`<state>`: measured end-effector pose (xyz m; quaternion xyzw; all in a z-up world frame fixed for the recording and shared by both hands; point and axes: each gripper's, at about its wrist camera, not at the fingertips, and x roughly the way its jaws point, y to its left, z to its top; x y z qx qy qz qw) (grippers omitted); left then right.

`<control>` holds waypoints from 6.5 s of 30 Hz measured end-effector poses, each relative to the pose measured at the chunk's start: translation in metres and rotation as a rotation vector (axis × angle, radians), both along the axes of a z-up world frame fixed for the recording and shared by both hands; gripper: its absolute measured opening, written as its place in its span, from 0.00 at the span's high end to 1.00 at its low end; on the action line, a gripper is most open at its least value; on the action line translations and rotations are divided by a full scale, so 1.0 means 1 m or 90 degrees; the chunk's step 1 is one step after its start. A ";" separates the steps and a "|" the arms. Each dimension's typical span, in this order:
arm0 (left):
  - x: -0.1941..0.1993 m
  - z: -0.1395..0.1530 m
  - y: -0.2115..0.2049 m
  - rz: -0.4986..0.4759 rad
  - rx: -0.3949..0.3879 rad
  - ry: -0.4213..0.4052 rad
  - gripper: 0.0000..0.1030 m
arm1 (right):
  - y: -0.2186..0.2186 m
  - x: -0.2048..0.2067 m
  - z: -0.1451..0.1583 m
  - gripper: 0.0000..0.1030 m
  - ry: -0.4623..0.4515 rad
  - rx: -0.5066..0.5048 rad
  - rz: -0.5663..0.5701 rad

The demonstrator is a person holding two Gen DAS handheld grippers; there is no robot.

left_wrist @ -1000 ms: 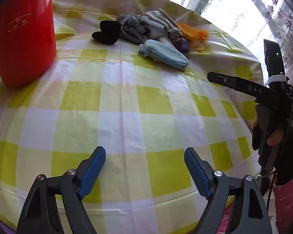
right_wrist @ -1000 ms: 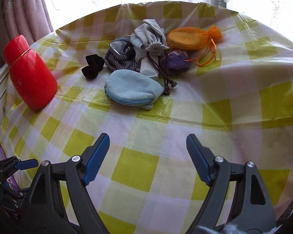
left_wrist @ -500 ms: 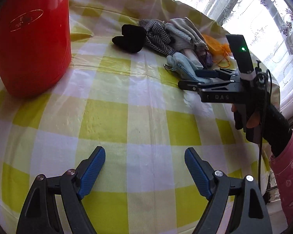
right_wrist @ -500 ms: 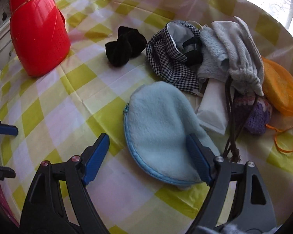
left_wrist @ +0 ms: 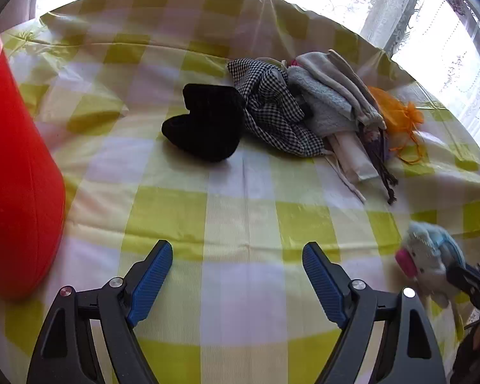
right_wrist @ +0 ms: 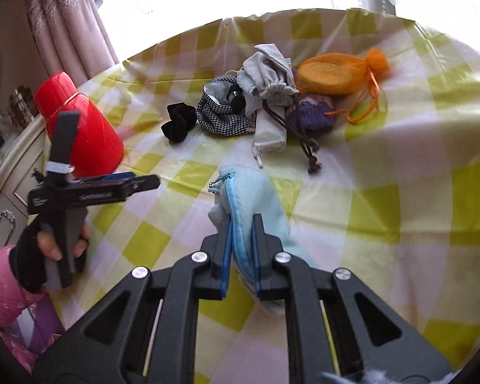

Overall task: Organize soft objects
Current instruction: 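Grasp the light blue fleece pouch with the right gripper while the left gripper grasps the black knit glove, then carry the blue pouch and black glove over to the box, then open both grippers to drop the pouch and glove into the box, then move both grippers back over the remaining pile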

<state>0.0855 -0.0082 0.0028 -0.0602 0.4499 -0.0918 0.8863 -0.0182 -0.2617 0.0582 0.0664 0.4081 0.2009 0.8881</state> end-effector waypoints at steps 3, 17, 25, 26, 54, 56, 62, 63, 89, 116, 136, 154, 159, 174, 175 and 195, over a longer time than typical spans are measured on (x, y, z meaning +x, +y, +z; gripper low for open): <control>0.036 -0.002 -0.006 0.020 0.025 -0.006 0.18 | -0.006 -0.015 -0.005 0.86 0.026 0.052 -0.011; 0.051 0.006 0.015 0.020 0.017 -0.022 0.78 | -0.045 0.000 -0.024 0.31 0.057 0.074 -0.094; -0.041 -0.001 0.015 0.005 -0.009 -0.023 0.78 | -0.030 0.001 -0.036 0.24 0.075 0.039 -0.049; -0.049 0.000 0.015 0.002 -0.012 -0.024 0.78 | -0.024 0.001 -0.038 0.23 0.078 0.028 -0.037; -0.180 0.029 0.038 -0.011 -0.035 -0.052 0.78 | 0.025 -0.084 -0.009 0.65 -0.022 -0.085 -0.062; -0.192 0.035 0.033 -0.022 -0.030 -0.064 0.78 | 0.024 -0.093 -0.004 0.65 -0.029 -0.085 -0.075; -0.215 0.060 0.017 -0.052 -0.021 -0.109 0.78 | 0.018 -0.120 0.027 0.65 -0.065 -0.066 -0.095; -0.218 0.066 0.014 -0.056 -0.020 -0.121 0.78 | 0.018 -0.124 0.034 0.65 -0.075 -0.066 -0.094; -0.293 0.169 0.030 -0.070 0.043 -0.279 0.78 | 0.047 -0.192 0.158 0.64 -0.282 -0.074 -0.081; -0.408 0.120 0.227 0.245 0.086 -0.213 0.76 | 0.284 -0.238 0.139 0.63 -0.257 -0.062 0.374; -0.435 0.032 0.345 0.402 0.026 -0.054 0.31 | 0.409 -0.276 0.026 0.32 -0.100 -0.209 0.612; -0.325 0.075 0.179 0.076 -0.043 -0.060 0.15 | 0.182 -0.169 0.069 0.23 -0.083 -0.068 0.214; -0.250 0.061 0.092 -0.041 0.008 -0.027 0.15 | 0.097 -0.136 0.044 0.23 -0.039 -0.061 0.068; -0.086 0.000 0.018 0.032 0.034 -0.046 0.15 | 0.027 0.055 0.030 0.23 -0.052 -0.077 -0.067; -0.083 -0.003 0.021 0.037 0.024 -0.035 0.15 | 0.030 0.074 0.032 0.23 -0.058 -0.079 -0.067; -0.083 -0.004 0.025 0.009 -0.038 -0.043 0.00 | 0.049 0.086 0.038 0.79 -0.102 -0.045 -0.044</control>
